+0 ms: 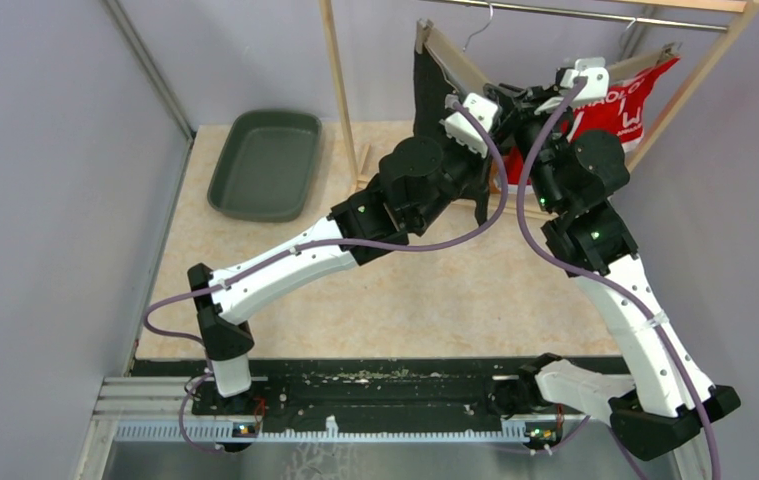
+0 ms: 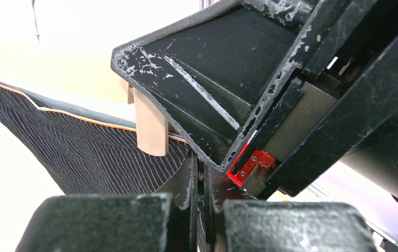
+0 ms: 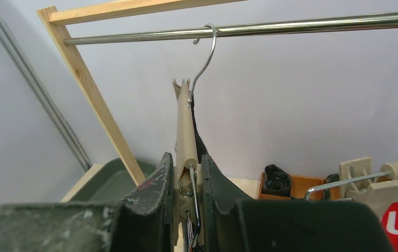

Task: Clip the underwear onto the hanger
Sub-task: Clamp the underwear onto the hanger.

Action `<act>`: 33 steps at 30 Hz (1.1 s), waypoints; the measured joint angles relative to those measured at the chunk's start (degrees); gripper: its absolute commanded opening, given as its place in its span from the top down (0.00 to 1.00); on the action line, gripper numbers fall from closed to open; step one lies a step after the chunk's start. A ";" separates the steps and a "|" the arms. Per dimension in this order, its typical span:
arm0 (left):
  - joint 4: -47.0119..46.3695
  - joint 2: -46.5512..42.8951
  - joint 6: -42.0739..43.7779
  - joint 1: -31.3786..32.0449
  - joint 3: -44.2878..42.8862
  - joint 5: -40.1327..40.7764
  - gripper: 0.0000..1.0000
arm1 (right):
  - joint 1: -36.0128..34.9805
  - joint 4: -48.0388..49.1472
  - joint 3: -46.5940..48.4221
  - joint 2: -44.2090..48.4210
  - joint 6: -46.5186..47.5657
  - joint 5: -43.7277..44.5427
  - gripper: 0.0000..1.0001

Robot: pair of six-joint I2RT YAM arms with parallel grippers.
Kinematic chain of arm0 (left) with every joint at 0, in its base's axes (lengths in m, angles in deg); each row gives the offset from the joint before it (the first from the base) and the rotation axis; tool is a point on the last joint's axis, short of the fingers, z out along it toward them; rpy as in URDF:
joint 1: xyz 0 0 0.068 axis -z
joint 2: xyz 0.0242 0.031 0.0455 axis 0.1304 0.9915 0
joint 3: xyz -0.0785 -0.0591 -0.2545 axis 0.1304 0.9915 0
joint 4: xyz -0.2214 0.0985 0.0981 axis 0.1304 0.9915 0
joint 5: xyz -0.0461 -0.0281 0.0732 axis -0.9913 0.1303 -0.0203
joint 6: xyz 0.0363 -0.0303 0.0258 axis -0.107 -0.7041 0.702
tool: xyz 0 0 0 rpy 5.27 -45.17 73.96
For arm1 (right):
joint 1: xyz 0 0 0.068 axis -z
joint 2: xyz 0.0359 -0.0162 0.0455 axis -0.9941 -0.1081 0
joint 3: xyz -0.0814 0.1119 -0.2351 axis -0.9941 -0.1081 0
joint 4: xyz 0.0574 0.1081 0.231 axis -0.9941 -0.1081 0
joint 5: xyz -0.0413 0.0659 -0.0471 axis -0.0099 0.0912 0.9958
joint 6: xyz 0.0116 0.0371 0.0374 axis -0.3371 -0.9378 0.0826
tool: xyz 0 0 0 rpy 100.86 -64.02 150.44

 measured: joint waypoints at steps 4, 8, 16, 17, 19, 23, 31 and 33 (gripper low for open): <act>-0.42 -0.94 0.31 0.00 1.18 0.07 1.00 | -0.11 0.20 0.02 -0.11 -0.46 -1.46 1.00; -0.94 -1.49 0.46 0.02 2.03 0.15 1.00 | -0.11 0.11 0.20 -0.37 -0.81 -2.34 1.00; -1.75 -1.68 1.11 0.02 2.36 0.37 1.00 | -0.17 -0.79 1.18 -0.76 -1.07 -2.67 0.90; -1.86 -1.68 1.18 0.02 2.40 0.37 1.00 | -0.17 -0.87 1.27 -0.83 -1.16 -2.67 0.86; -2.10 -1.68 1.27 0.02 2.45 0.42 1.00 | -0.17 -0.90 1.27 -0.83 -1.31 -2.64 0.81; -2.21 -1.70 1.44 0.02 2.51 0.44 1.00 | -0.17 -0.79 1.25 -0.81 -1.42 -2.64 0.66; -2.64 -2.80 1.40 0.59 2.62 0.63 1.00 | -0.22 0.57 1.14 -0.44 -2.36 -2.29 0.44; -2.75 -3.04 1.40 0.72 2.64 0.66 1.00 | -0.22 0.79 1.14 -0.20 -2.58 -2.03 0.42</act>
